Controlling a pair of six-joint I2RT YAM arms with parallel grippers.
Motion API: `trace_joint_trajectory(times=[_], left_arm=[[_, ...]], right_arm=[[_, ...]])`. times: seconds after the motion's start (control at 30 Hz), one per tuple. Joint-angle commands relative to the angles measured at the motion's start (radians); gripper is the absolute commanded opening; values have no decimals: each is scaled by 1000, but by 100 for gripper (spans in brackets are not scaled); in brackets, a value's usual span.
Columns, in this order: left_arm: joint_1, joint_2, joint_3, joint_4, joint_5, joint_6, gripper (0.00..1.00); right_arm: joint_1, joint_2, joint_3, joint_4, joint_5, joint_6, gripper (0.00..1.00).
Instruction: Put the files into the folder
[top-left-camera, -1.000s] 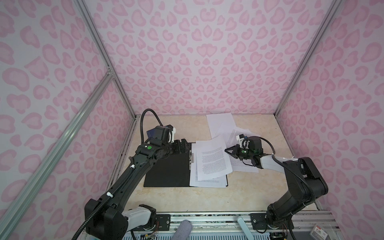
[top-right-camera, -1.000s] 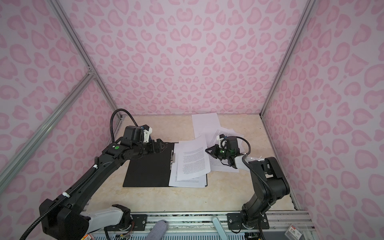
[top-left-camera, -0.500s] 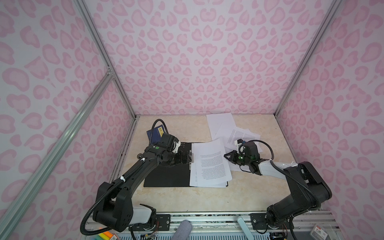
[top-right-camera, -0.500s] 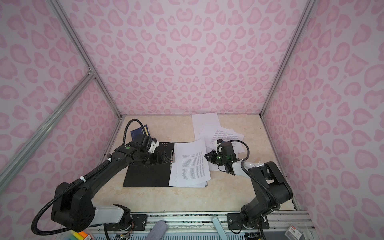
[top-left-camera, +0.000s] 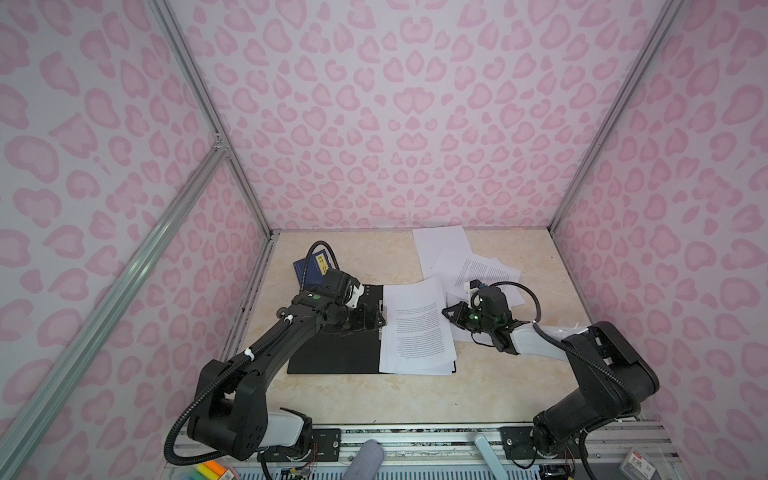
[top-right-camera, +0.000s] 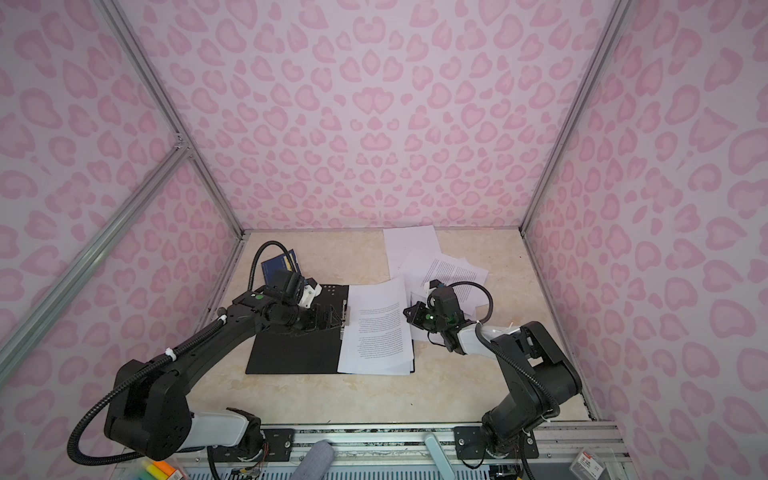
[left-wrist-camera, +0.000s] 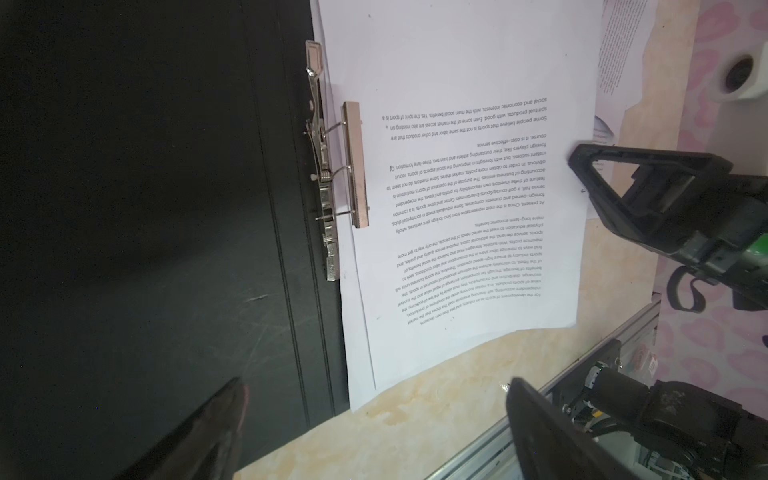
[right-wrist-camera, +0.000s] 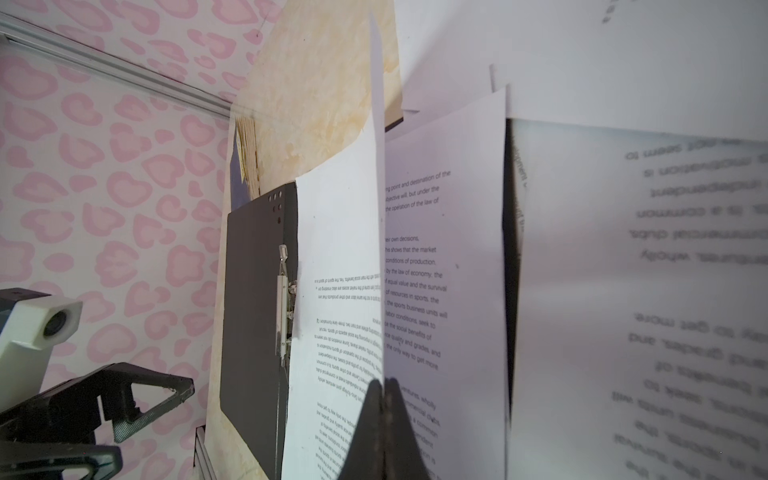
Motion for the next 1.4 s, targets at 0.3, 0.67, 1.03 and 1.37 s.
trace_joint_trajectory(times=[0.3,0.67,1.03,1.37], left_arm=[[0,0,-7,26,27,-1,98],[0,0,-2,28,40,-7,98],[0,-3,-4,33,45,-17,98],[1,-8,-6,40,39,-29,98]], right_arm=[[23,21,-13,60,24,41,0],[35,30,-37,96,22,61,0],[39,29,-42,72,38,58,30],[25,-88,53,-339,241,-73,67]])
